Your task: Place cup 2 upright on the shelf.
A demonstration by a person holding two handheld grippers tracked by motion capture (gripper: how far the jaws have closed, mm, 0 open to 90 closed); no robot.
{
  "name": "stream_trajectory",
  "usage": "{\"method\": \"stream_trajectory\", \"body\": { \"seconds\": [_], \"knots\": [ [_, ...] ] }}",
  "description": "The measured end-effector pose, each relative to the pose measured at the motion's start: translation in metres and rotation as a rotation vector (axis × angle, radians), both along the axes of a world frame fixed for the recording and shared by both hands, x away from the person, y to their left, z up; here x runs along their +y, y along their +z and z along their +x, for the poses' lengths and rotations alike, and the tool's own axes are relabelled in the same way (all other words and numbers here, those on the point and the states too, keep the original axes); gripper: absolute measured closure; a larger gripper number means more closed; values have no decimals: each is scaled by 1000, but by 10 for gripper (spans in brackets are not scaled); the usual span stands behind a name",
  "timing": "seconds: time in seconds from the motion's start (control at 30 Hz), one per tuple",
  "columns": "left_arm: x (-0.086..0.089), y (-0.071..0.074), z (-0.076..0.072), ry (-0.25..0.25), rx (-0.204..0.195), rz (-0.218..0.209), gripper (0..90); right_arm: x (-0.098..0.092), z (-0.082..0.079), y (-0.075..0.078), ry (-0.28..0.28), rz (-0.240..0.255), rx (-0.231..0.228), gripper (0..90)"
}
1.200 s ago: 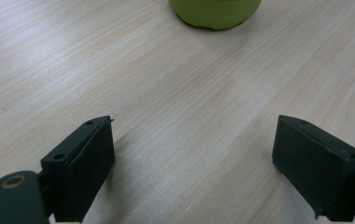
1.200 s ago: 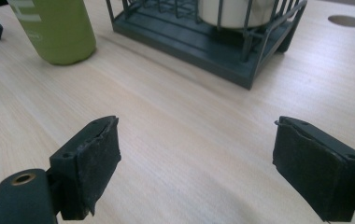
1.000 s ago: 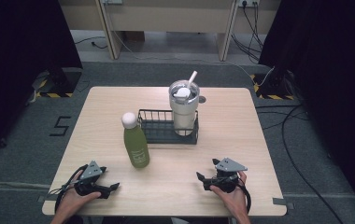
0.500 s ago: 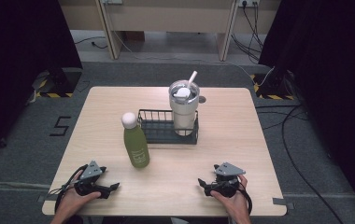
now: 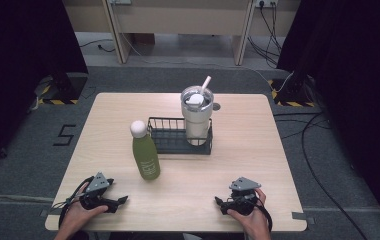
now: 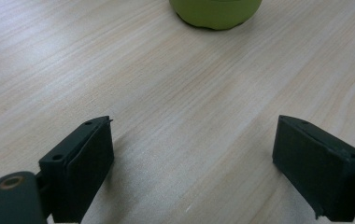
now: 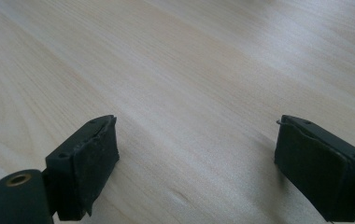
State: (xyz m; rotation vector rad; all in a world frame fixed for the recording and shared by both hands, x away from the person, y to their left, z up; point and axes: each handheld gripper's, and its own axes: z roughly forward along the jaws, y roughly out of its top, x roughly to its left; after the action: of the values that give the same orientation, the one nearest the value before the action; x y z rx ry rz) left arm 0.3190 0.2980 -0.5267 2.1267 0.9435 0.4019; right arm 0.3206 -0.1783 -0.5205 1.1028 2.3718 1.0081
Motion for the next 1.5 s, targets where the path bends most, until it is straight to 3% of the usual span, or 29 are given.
{"method": "stream_trajectory", "body": {
  "seconds": [0.73,1.1,1.3,1.5],
  "knots": [
    [0,1,-2,-18,-11,3,146,1,0,0,0,-3,3,112],
    [0,2,-4,-30,-42,-36,150,1,0,0,-1,-3,5,110],
    [1,7,-5,-29,-90,-101,150,1,0,0,3,-5,2,107],
    [-3,10,-5,-42,-126,-203,149,1,1,0,5,-5,4,101]
  ]
}}
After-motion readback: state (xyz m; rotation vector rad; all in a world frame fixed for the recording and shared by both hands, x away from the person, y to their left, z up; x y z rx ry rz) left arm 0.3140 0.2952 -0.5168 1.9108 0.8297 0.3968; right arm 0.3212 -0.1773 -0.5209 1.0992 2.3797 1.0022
